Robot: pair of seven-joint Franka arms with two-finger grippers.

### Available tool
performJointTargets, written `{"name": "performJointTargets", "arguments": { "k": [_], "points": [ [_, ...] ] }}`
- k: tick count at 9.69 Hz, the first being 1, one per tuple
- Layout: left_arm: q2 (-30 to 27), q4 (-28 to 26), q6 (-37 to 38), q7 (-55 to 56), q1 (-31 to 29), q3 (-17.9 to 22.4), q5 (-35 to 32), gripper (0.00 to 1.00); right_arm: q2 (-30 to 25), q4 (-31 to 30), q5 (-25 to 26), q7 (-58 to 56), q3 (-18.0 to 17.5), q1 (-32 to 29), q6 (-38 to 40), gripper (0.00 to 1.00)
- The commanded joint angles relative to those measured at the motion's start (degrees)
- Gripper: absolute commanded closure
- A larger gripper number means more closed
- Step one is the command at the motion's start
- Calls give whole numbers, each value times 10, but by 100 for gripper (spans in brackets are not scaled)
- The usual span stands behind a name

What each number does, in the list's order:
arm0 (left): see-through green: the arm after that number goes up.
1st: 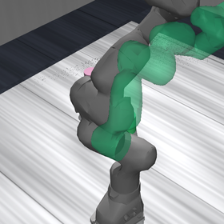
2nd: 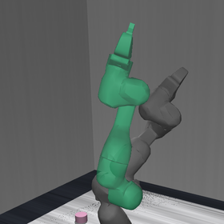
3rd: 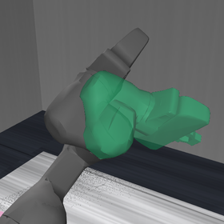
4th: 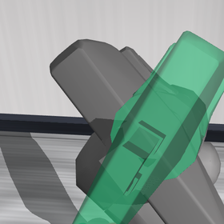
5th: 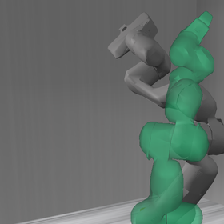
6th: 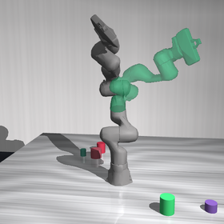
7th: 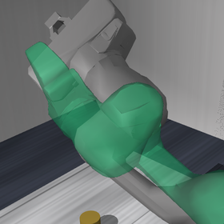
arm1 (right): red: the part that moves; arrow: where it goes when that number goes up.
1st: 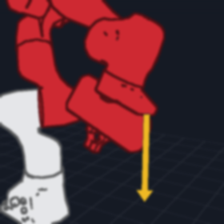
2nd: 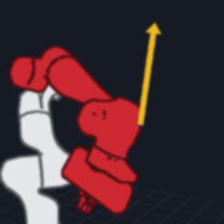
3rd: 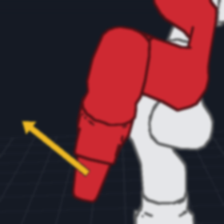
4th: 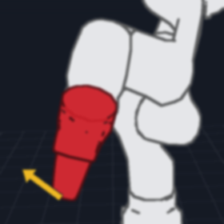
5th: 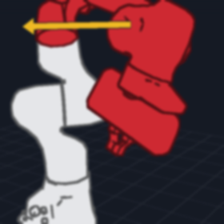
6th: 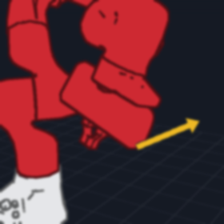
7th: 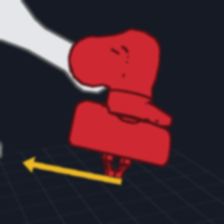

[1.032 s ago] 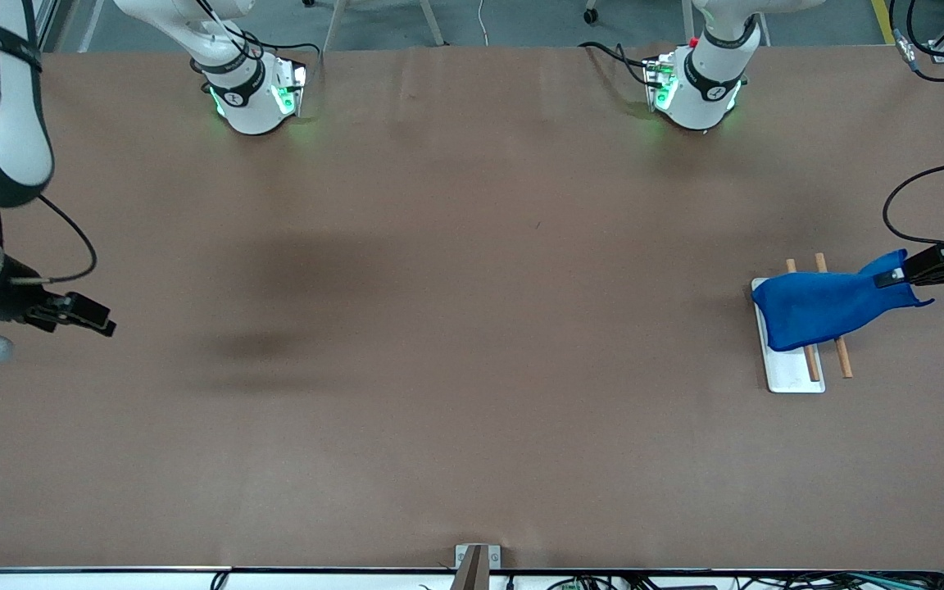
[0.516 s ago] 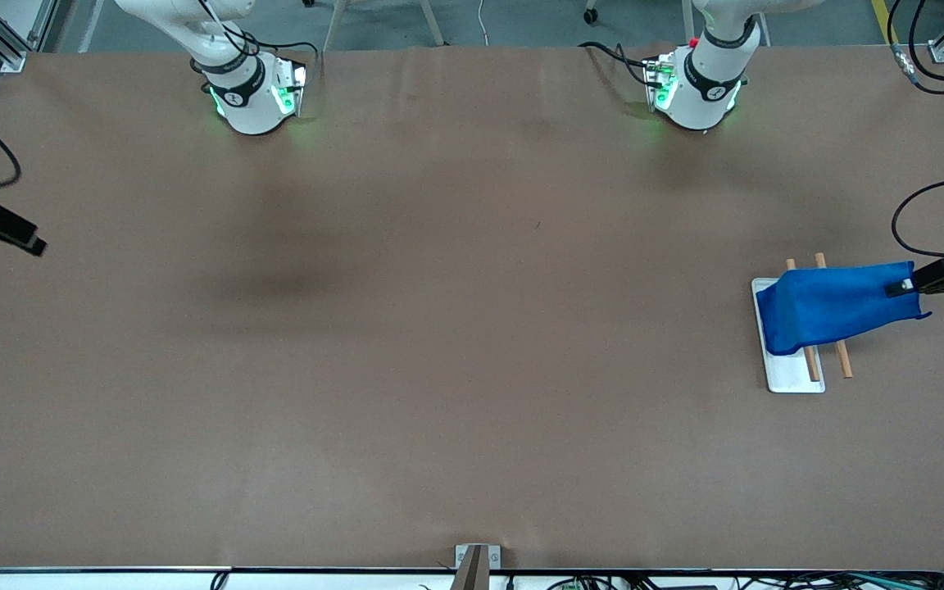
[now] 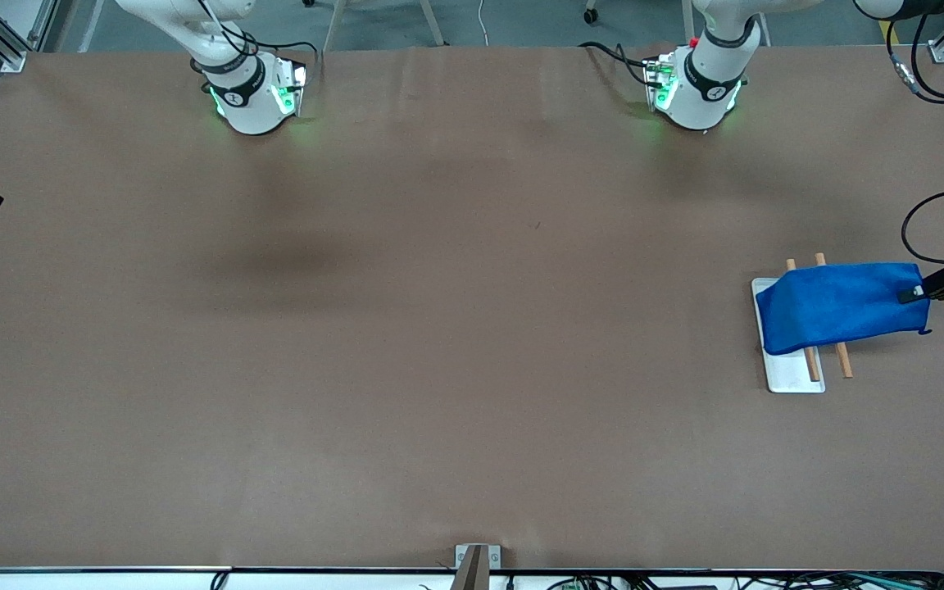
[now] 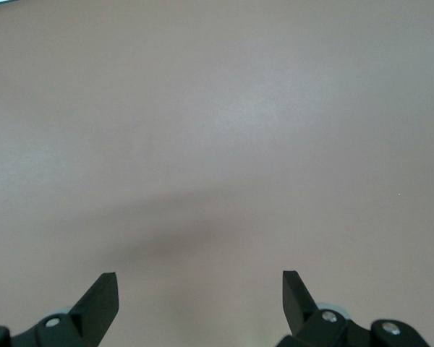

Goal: Right arm passes towel to left arm to hang

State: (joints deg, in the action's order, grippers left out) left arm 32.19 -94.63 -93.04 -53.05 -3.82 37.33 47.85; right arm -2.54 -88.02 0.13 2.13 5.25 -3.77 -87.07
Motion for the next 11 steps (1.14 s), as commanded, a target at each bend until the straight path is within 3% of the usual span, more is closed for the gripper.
{"name": "performJointTargets", "arguments": {
  "k": [1,3,7,8,11],
  "points": [
    [14,-2,-11,-20,0,4,-6,0,11,29,8,-9,-1,-4,5,0],
    [8,12,-10,-34,0,6,-36,0,21,37,7,-7,22,16,4,0],
    [-19,97,-12,6,10,2,-95,0,19,37,3,-6,20,3,3,0],
    [-48,104,-13,48,18,-31,-148,0,19,37,3,-7,20,3,1,0],
    [-179,76,-53,211,15,-206,-340,0,19,36,11,-10,17,10,0,0]
  ]
}}
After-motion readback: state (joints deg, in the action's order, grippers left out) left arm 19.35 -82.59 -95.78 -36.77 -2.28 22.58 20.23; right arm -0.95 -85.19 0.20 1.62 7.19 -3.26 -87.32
